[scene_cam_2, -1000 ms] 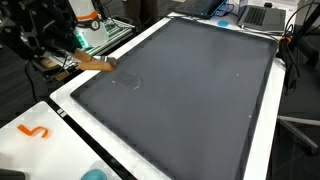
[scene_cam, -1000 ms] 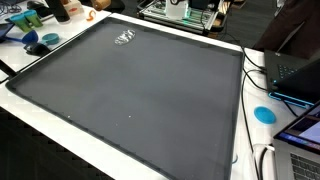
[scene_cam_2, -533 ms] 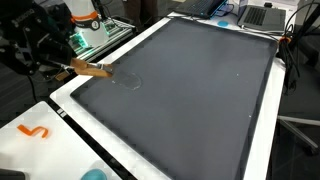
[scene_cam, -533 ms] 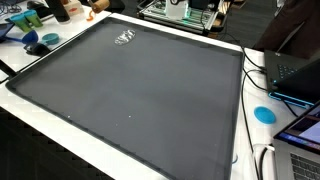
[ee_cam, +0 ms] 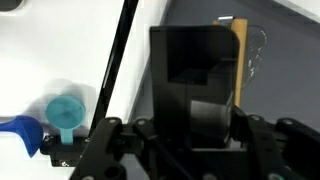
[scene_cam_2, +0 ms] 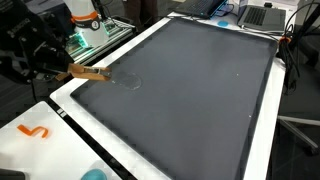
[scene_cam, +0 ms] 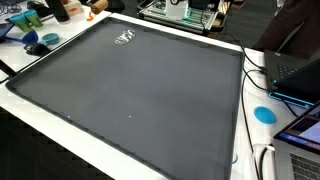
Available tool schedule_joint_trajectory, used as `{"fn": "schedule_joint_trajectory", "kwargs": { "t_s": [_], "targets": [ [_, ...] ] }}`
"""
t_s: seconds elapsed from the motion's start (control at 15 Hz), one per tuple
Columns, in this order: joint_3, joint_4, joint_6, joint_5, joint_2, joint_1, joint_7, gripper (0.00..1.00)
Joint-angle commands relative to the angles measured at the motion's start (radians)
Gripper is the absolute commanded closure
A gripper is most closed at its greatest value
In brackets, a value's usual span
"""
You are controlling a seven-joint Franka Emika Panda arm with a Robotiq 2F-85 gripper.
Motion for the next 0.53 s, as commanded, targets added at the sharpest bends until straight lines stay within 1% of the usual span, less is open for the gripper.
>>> {"fn": "schedule_joint_trajectory", "kwargs": {
  "t_s": [0.0, 0.47],
  "targets": [
    [0.020, 0.039, -0.044, 0.031, 0.023, -0.036, -0.039, 0.75],
    [0.039, 0.039, -0.047, 0.037, 0.021, -0.038, -0.028, 0.75]
  ]
}}
